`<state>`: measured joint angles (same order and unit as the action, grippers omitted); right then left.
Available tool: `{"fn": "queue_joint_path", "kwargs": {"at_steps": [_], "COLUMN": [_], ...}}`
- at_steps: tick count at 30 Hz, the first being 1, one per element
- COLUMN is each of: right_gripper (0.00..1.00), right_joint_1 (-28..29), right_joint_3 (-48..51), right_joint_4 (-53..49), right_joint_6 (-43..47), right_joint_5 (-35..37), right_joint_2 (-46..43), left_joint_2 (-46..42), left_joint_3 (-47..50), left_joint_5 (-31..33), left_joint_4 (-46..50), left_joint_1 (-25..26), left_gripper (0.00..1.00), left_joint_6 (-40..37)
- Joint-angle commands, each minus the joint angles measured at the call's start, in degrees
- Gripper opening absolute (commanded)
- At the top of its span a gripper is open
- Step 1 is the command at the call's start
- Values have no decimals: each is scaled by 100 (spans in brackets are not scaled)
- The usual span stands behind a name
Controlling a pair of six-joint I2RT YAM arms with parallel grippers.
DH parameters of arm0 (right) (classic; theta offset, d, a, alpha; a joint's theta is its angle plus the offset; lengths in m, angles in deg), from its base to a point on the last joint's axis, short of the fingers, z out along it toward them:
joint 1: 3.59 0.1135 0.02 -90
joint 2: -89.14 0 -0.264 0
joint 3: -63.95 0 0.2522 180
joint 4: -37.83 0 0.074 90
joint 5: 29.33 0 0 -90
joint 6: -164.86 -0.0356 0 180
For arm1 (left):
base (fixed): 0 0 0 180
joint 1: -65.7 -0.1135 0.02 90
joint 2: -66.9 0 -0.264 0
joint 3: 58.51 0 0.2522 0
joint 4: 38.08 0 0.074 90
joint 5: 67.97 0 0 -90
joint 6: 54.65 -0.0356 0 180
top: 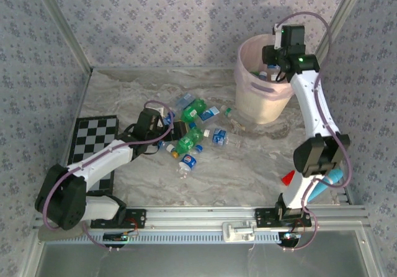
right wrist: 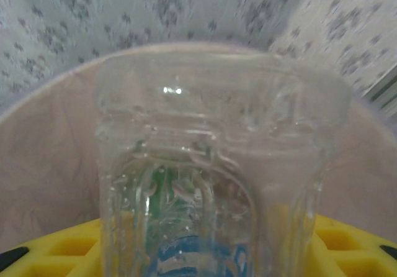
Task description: Put the plastic bottles in the bin
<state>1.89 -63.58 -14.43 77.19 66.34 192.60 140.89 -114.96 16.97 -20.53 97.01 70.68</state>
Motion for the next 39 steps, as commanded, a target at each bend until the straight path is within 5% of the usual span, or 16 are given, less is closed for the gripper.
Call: {"fn": "queue_joint_path", "kwargs": {"at_steps": [1, 19, 26, 39], "right_gripper": [52, 67, 100, 100], "right_joint_1": [-11, 22, 138, 1156], "right_joint_3": [-665, -1401, -1362, -212], "right_joint_4": [-1079, -1815, -1660, -111], "right_joint_6": [-186, -305, -255, 357], "right_joint_5": [-385, -383, -135, 1408], "right_joint_2": [459, 1253, 1037, -679], "left_joint_2": [-166, -175, -247, -254], "left_joint_3": [-226, -230, -187, -139], "left_joint_5": [163, 297, 295, 454], "left_joint_4": [188, 236, 153, 11], "left_joint_1": [63, 105, 138, 286], "left_gripper": [100, 100, 100, 100], "left_joint_6": [-154, -167, -202, -290]}}
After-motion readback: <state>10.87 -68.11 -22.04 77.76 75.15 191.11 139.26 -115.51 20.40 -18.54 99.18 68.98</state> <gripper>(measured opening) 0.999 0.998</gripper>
